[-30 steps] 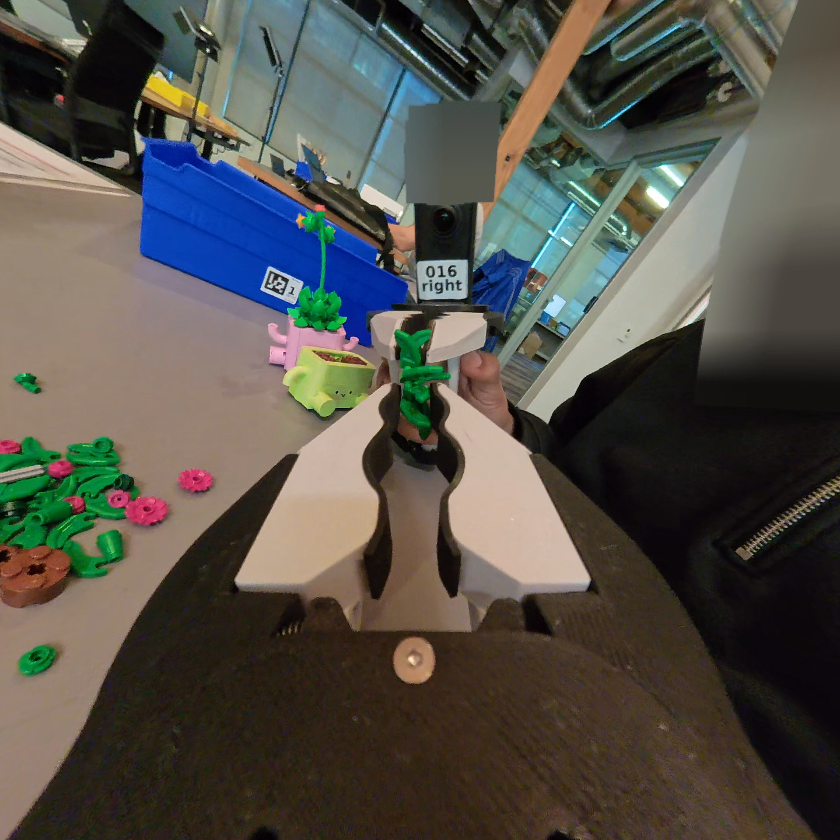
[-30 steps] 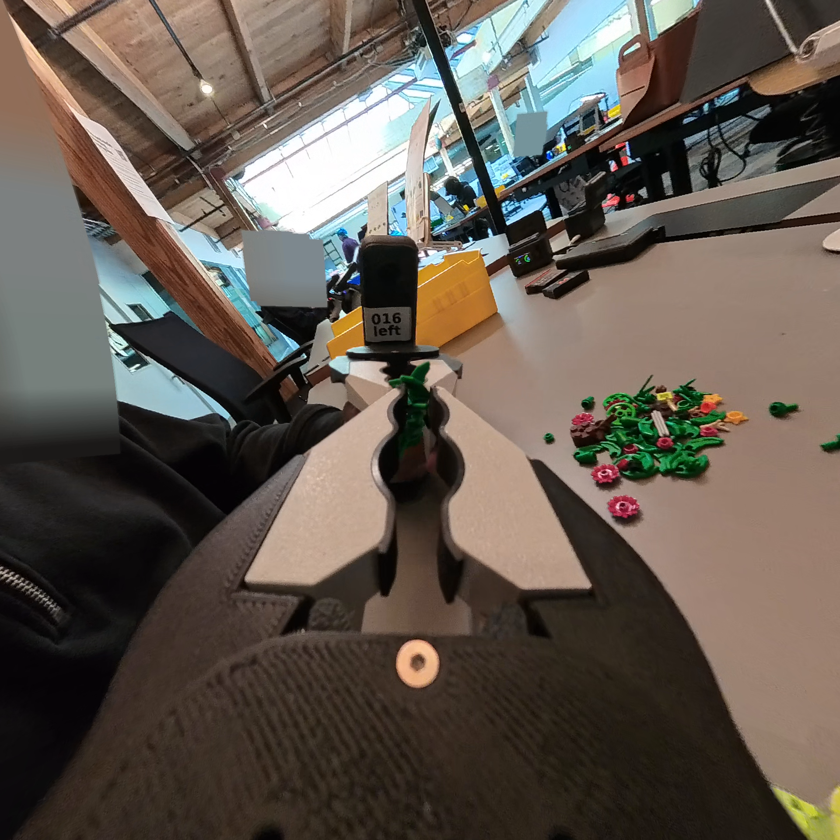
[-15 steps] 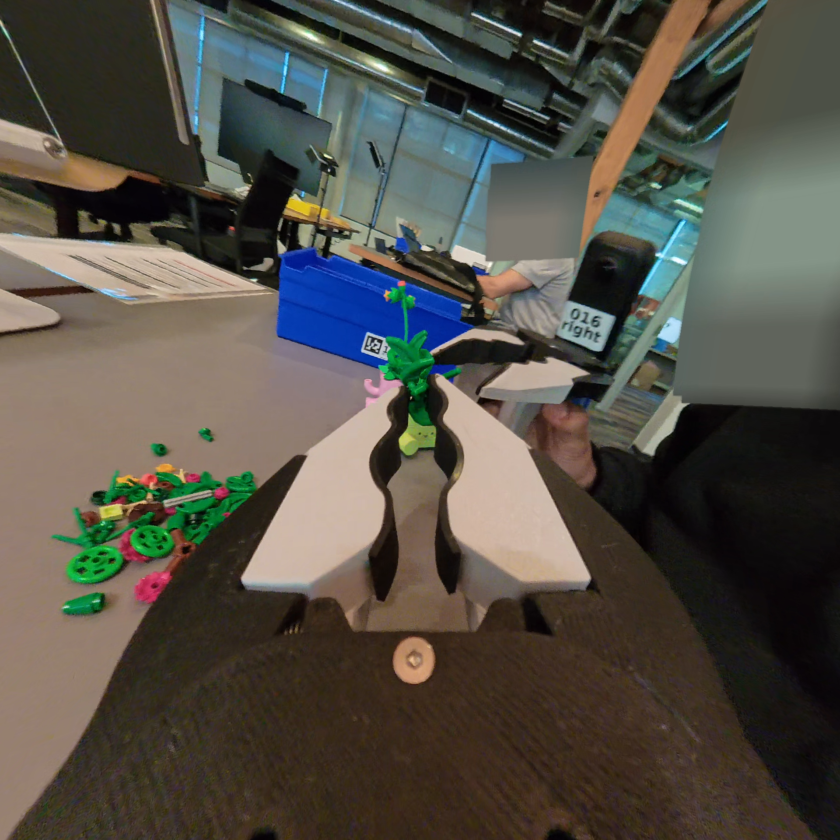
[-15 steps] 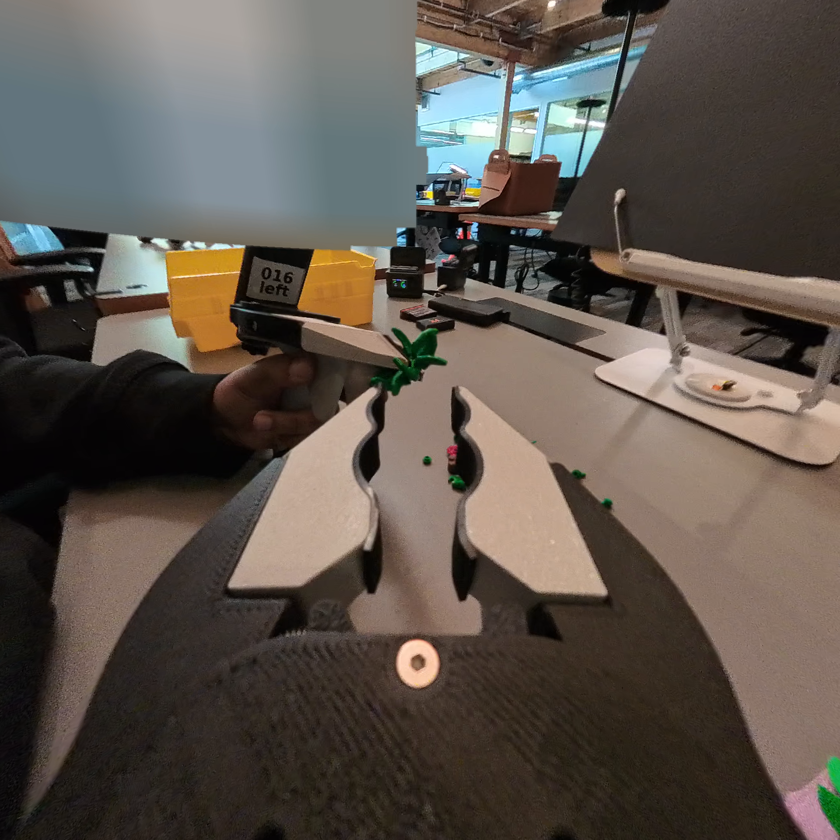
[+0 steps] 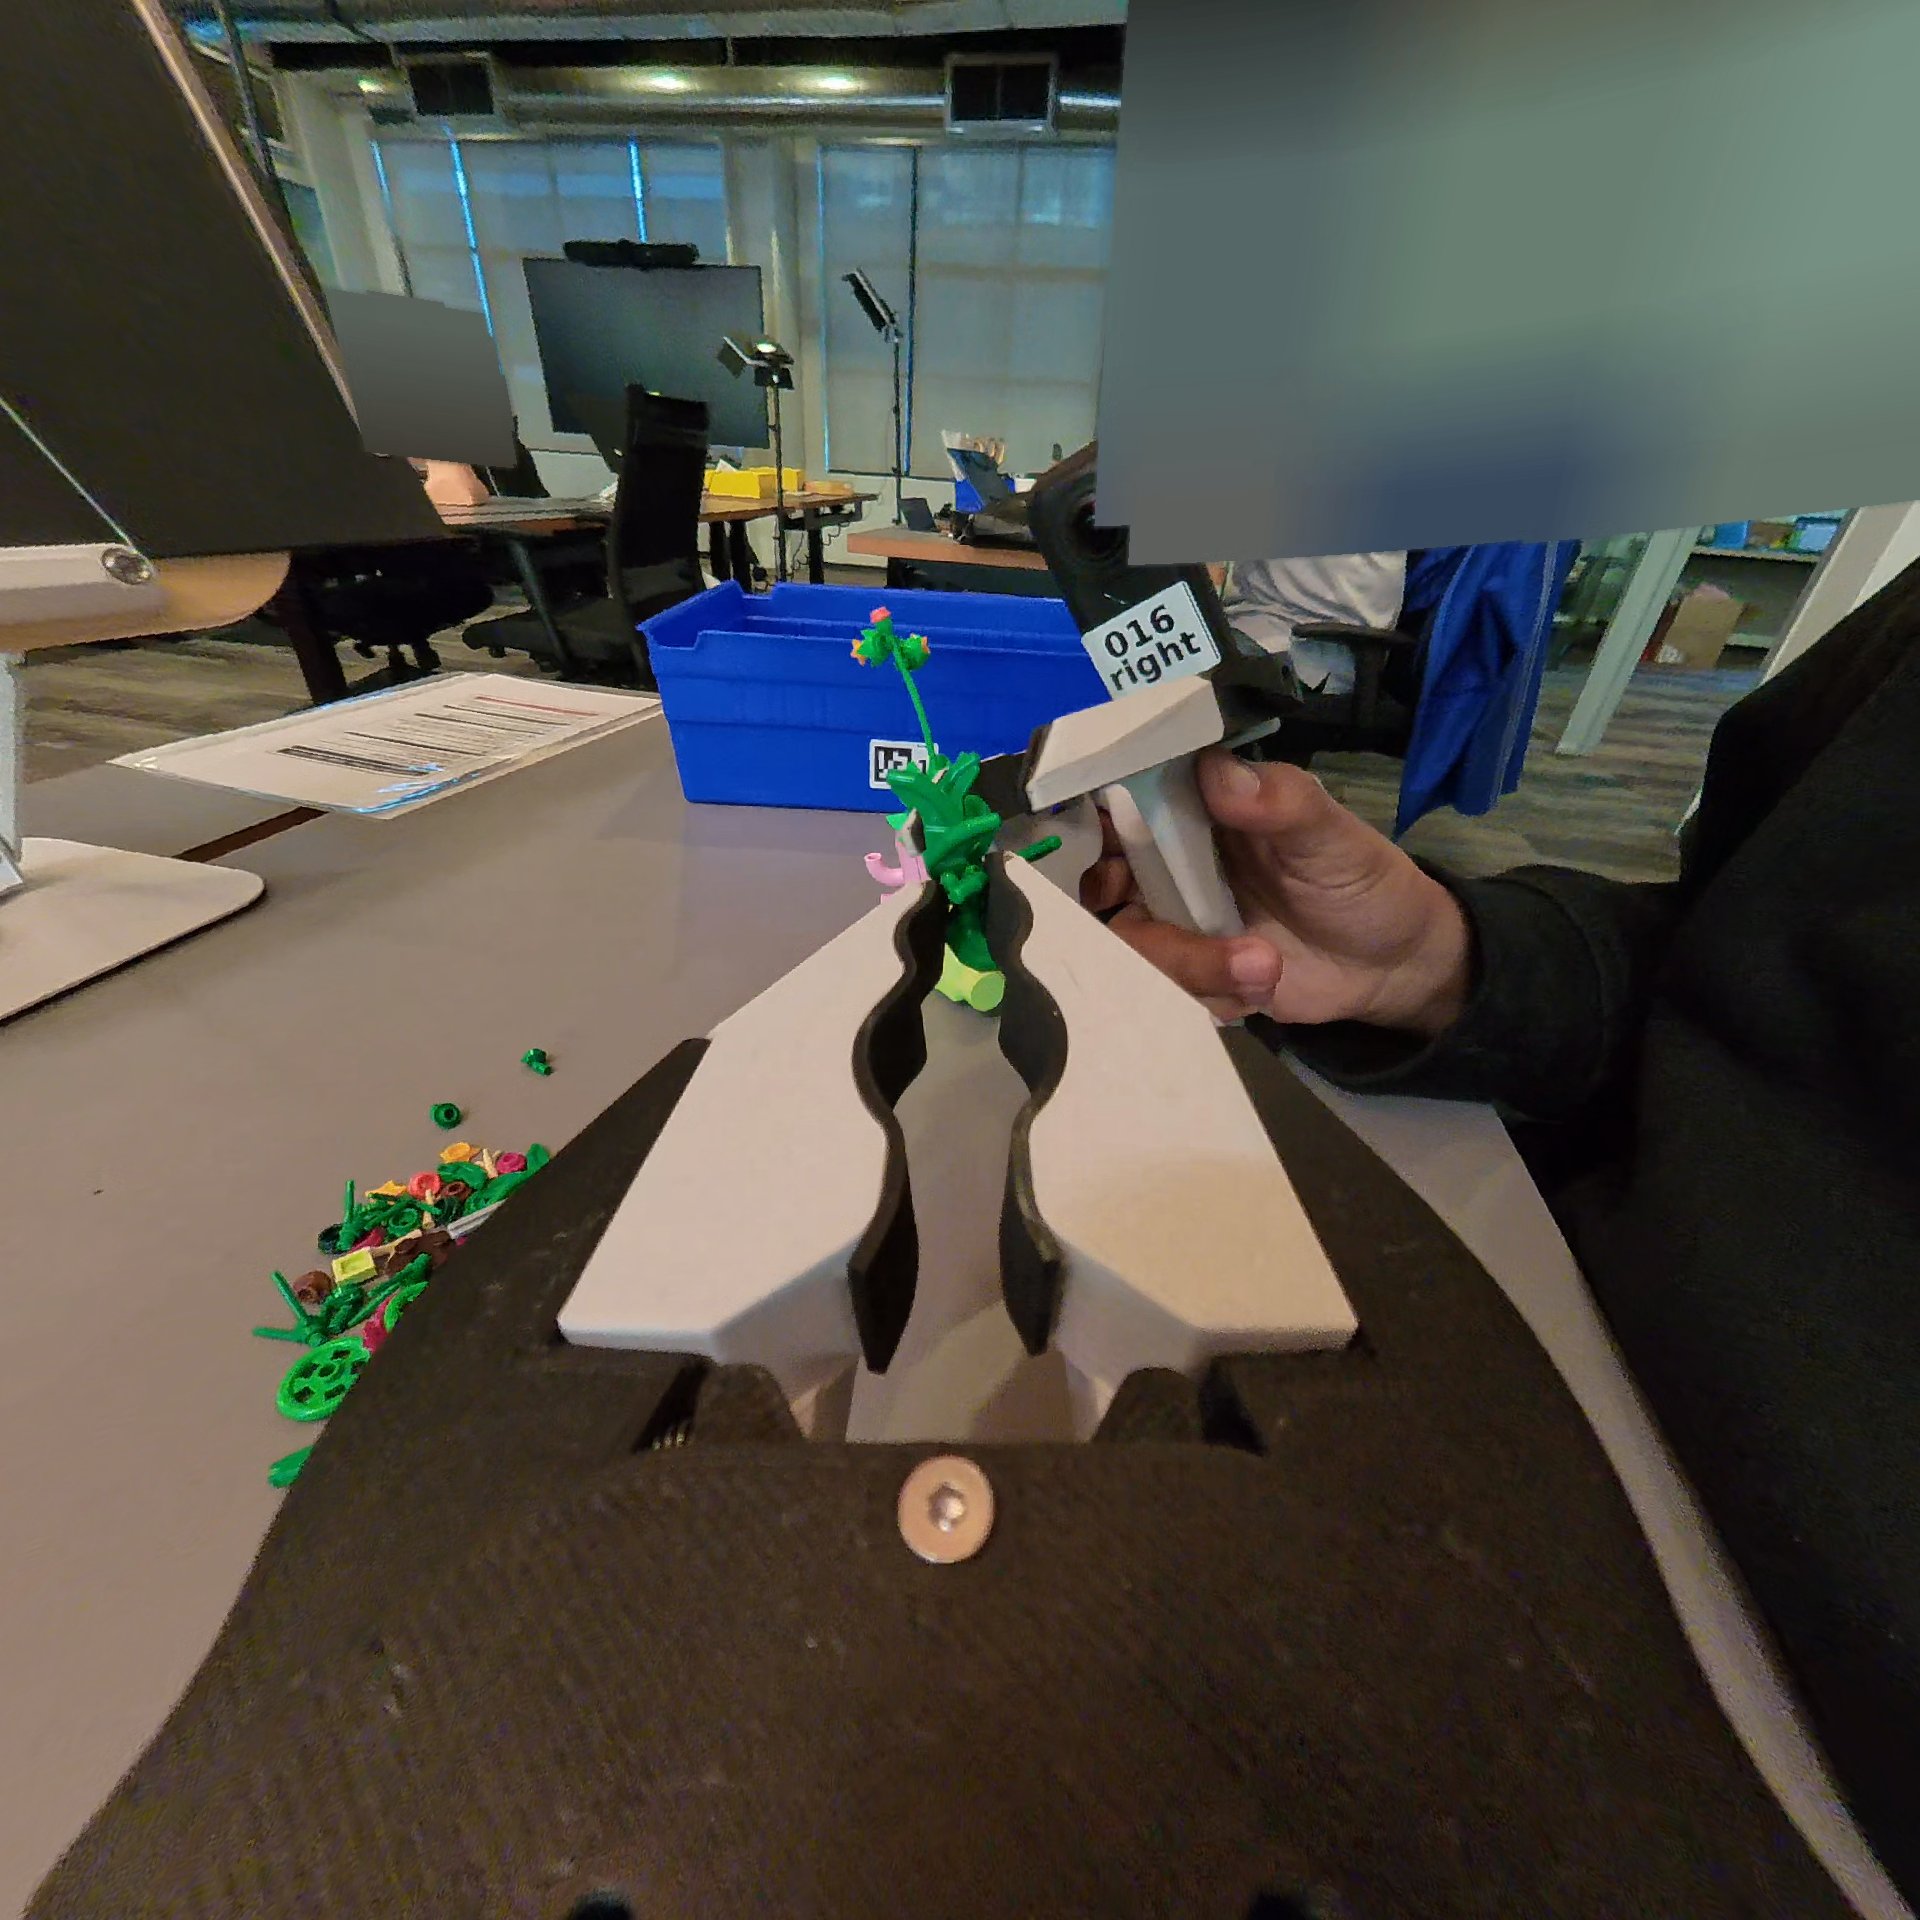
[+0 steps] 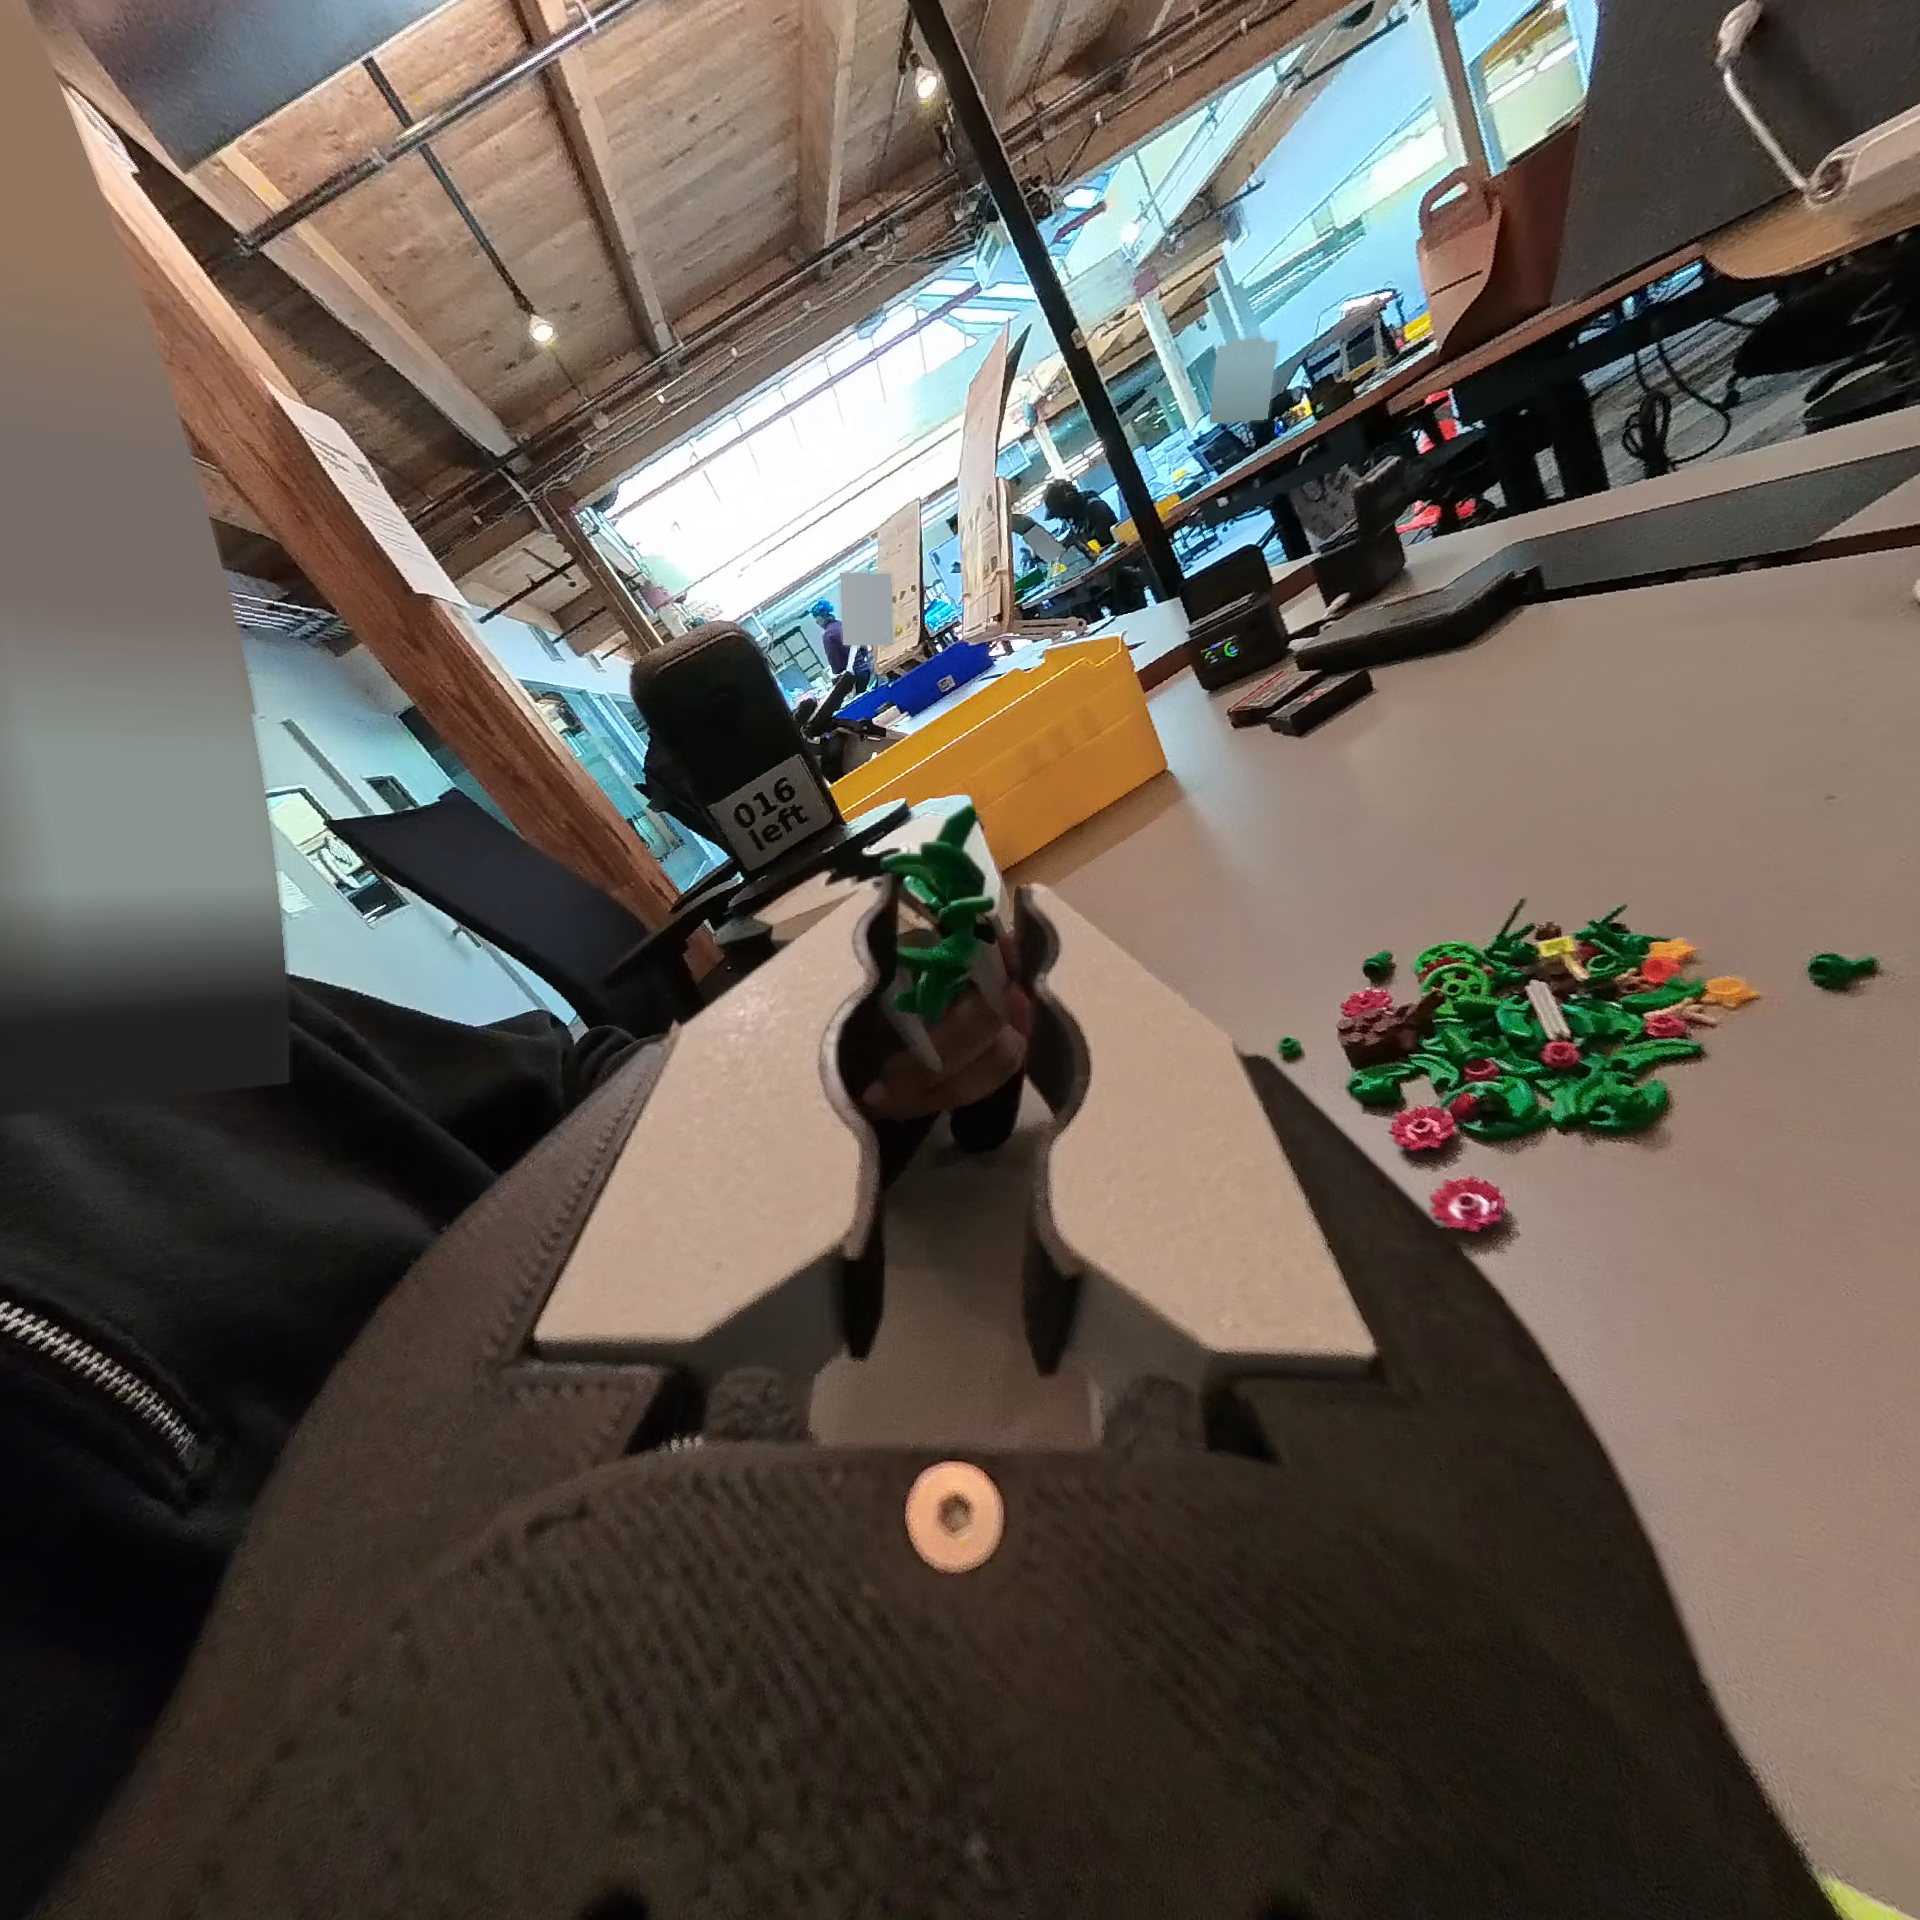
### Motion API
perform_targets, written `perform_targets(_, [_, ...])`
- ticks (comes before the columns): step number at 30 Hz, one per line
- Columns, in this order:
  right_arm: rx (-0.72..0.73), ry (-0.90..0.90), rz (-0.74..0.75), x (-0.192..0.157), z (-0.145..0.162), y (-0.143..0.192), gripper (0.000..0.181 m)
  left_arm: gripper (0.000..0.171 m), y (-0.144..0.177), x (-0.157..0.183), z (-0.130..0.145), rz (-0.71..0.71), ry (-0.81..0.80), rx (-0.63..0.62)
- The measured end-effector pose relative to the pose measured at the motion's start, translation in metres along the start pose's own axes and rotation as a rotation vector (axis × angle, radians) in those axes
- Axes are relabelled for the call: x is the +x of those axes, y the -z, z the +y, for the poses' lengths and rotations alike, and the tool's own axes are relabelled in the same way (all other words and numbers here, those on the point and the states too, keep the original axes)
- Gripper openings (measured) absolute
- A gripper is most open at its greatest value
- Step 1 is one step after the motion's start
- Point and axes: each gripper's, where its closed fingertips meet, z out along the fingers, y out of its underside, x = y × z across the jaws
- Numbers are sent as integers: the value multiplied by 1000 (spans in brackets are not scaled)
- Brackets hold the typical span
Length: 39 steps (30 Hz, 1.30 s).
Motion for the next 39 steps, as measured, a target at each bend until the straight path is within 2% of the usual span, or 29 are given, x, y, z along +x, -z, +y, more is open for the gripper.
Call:
perform_targets(4, [23, 72, 53, 5, -7, 6, 24, 5, -1, 0, 6, 21, 24, -42])
perform_targets(7, [-12, 273, 143, 8, -9, 11, 23, 4, 3, -10, 12, -18, -38, -101])
perform_targets(10, [-126, 515, 263, 12, 3, 8, 21, 4, 13, -30, 23, -164, -300, -219])
perform_targets(12, [-178, 610, 316, 14, 11, 3, 20, 4, 19, -43, 29, -291, -561, -308])
perform_targets(15, [-198, 539, 301, 13, 20, -6, 23, 5, 18, -46, 29, -424, -950, -375])
perform_targets(17, [-163, 448, 305, 16, 15, -4, 19, 5, 11, -34, 28, -427, -1063, -359])
perform_targets(20, [-136, 332, 284, 22, 12, 3, 14, 5, 8, -23, 19, -447, -1146, -316])
perform_targets(24, [-122, 177, 161, 15, 15, 2, 15, 5, 10, -23, 19, -466, -1243, -328])
perform_targets(33, [-172, 150, 111, 13, 25, 0, 3, 5, 5, -8, 23, -418, -1409, -326])
perform_targets(36, [-195, 161, 101, 11, 28, -1, 1, 5, 5, -7, 26, -408, -1426, -333])
perform_targets(39, [-213, 123, 79, 10, 29, 0, 1, 5, 5, -6, 26, -390, -1371, -312])
